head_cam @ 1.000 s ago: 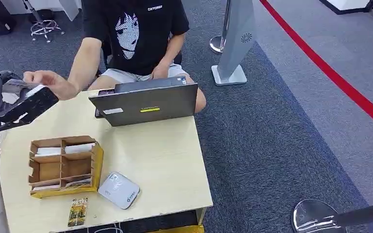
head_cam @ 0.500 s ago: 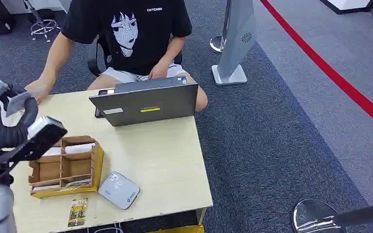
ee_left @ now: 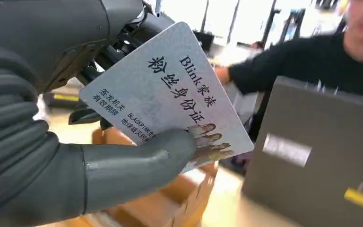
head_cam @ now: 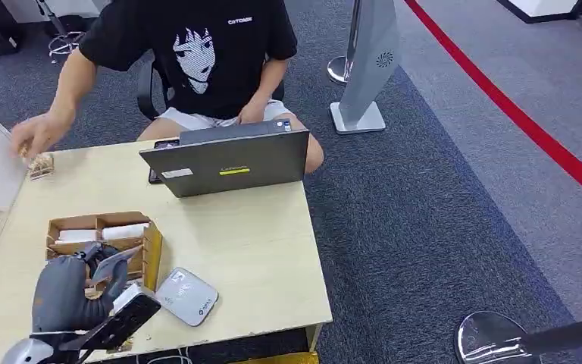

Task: Pass the card to the sensor for recognition and then transmit it.

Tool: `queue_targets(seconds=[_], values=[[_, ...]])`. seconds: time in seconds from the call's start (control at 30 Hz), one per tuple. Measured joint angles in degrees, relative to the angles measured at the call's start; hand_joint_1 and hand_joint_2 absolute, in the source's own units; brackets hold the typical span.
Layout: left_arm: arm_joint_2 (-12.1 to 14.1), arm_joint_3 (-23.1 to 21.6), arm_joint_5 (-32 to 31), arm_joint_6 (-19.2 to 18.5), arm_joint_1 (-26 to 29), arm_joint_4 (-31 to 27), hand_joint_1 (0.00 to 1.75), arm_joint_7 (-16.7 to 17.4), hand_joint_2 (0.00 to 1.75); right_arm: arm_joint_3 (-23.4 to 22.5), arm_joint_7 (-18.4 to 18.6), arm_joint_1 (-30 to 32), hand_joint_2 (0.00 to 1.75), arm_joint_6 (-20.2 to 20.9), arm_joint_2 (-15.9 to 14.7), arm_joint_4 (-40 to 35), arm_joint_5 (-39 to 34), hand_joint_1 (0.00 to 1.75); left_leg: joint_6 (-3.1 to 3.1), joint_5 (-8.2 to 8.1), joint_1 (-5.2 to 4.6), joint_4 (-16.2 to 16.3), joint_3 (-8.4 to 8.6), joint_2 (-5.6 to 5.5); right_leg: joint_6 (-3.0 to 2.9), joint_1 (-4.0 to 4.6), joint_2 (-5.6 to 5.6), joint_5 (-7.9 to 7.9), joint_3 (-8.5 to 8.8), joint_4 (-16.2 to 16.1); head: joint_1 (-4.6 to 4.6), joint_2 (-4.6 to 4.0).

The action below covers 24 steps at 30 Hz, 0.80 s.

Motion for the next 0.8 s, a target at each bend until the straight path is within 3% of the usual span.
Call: queue_targets(seconds=[0.2, 0.43, 0.8], values=[[-1.11, 0.98, -0.35, -0.46, 0.34, 5.07, 1.75, 0.07, 1.75, -0.11, -0.37, -0.03, 1.75, 0.04, 0.00, 0.00, 0.81, 0.00, 0.01, 0.01, 0.00, 0.00, 0.00, -0.03, -0.01, 0.00, -0.03, 0.01, 0.01, 0.00, 0.00, 0.00], [-1.81, 1.14, -5.60, 0.72, -0.40, 10.29, 1.75, 0.48, 1.75, -0.11, -0.61, -0.11, 1.75, -0.04, 0.00, 0.11, 1.01, 0.00, 0.00, 0.01, 0.00, 0.00, 0.00, -0.03, -0.01, 0.00, -0.03, 0.00, 0.00, 0.00, 0.00, 0.00], [-3.78, 0.64, -9.33, 2.62, -4.20, 16.26, 1.75, -2.30, 1.75, -0.11, -1.46, -0.37, 1.75, -1.01, 0.00, 1.05, 1.97, 0.00, 0.00, 0.02, 0.00, 0.02, 0.02, -0.04, -0.02, 0.00, -0.05, 0.02, 0.01, 0.00, 0.00, 0.00]])
